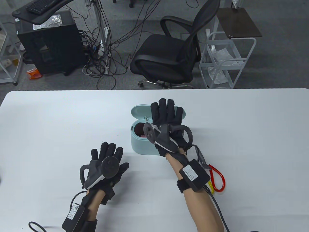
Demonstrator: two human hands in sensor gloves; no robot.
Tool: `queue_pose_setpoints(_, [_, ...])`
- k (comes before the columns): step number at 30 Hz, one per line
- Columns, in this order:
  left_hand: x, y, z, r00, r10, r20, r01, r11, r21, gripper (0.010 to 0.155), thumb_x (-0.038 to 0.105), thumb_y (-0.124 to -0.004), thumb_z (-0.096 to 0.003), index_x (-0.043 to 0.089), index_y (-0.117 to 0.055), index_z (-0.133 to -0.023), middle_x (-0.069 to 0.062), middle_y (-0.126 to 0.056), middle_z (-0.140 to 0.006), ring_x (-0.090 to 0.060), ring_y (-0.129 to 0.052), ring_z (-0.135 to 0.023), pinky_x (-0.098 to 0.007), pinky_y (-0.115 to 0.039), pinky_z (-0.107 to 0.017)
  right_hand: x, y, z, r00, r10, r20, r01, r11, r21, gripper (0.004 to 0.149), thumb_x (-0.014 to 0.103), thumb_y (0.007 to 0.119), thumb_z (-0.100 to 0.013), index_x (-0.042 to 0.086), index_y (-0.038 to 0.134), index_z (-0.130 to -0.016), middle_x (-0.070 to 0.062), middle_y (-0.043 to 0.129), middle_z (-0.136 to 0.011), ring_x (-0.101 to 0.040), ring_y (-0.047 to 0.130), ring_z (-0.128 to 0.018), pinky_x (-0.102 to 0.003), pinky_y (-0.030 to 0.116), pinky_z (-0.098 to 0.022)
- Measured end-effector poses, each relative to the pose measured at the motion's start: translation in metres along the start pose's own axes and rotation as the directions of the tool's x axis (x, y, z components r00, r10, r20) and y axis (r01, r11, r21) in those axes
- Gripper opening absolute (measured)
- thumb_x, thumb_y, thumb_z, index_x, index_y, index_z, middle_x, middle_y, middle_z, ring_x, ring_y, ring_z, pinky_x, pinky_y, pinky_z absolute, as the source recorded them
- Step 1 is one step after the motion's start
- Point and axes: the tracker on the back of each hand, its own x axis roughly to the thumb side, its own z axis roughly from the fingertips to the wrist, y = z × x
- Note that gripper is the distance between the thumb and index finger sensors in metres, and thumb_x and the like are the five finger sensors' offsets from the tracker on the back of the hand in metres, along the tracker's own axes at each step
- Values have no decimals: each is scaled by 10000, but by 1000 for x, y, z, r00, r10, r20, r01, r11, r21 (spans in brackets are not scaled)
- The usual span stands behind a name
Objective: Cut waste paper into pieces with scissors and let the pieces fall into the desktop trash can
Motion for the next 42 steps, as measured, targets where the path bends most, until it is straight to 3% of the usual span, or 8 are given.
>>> queue_pose_setpoints(3, [0, 0, -1, 1000, 5, 6, -5, 1000, -2, 774, 643, -637, -460, 254, -574, -1126, -107, -495, -1238, -411, -349, -1150, -697, -290, -751, -5, 10, -12, 997, -61, -48, 64, 996, 67, 839, 618, 550, -426, 216, 205, -1077, -115, 250, -1195, -448, 289, -1108, -693, 323, -777])
queue_pose_setpoints(6, [0, -2, -2, 1000, -9, 4, 9, 1000, -23, 774, 643, -636, -462, 253, -569, -1128, -104, -496, -1239, -412, -349, -1150, -697, -288, -751, -12, 14, -16, 989, -131, -61, 133, 991, 26, 829, 622, 581, -412, 250, 245, -1072, -78, 331, -1189, -409, 350, -1100, -680, 332, -787])
queue_pose_setpoints(15, [0, -3, -2, 1000, -2, 8, 2, 999, -32, 781, 648, -630, -460, 251, -566, -1129, -103, -503, -1237, -415, -355, -1149, -698, -290, -750, -7, 11, 8, 999, -4, 44, 7, 998, -59, 760, 638, 577, -407, 242, 442, -1043, -61, 584, -1056, -384, 636, -969, -644, 510, -753])
queue_pose_setpoints(21, [1, -6, -3, 1000, -4, 2, 4, 999, -51, 781, 646, -632, -461, 248, -566, -1129, -105, -504, -1236, -413, -357, -1149, -698, -290, -750, 0, 28, 40, 993, 22, 115, -11, 995, -99, 774, 648, 565, -413, 212, 433, -1039, -90, 565, -1073, -398, 651, -962, -634, 564, -726])
queue_pose_setpoints(27, [0, -5, -2, 1000, -11, -21, 11, 999, -36, 782, 650, -628, -459, 246, -573, -1126, -103, -520, -1231, -417, -375, -1145, -699, -300, -751, 9, 51, 64, 993, -1, 117, 6, 999, -40, 818, 650, 565, -419, 174, 351, -1049, -129, 463, -1134, -432, 547, -1023, -656, 515, -733])
queue_pose_setpoints(42, [-1, -6, -3, 1000, -2, -20, 1, 999, -48, 782, 650, -629, -459, 247, -570, -1127, -102, -516, -1232, -416, -373, -1146, -698, -300, -752, 22, 78, 82, 970, 179, 167, -165, 982, -91, 914, 648, 568, -406, 97, 249, -1062, -208, 368, -1156, -475, 471, -1048, -665, 476, -741])
